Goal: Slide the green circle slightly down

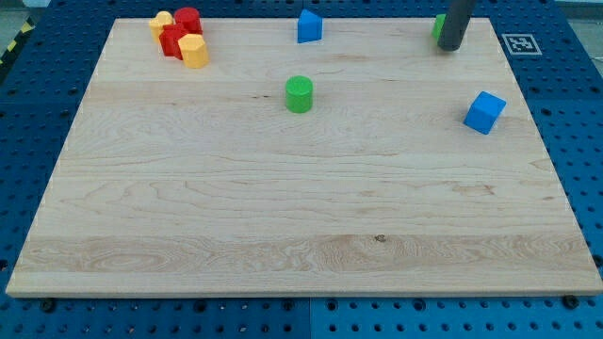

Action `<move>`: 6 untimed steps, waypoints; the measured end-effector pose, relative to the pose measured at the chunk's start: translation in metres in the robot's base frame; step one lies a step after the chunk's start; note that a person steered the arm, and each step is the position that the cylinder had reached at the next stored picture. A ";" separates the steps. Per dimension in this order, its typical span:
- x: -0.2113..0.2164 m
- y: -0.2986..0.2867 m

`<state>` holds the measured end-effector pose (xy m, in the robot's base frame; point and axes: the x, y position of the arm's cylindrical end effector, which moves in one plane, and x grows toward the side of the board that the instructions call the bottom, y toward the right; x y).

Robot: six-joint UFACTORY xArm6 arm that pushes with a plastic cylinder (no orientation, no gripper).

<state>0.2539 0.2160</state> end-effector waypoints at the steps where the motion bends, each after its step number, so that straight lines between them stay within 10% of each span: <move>1: -0.002 0.000; 6: 0.090 -0.190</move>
<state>0.3443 0.0261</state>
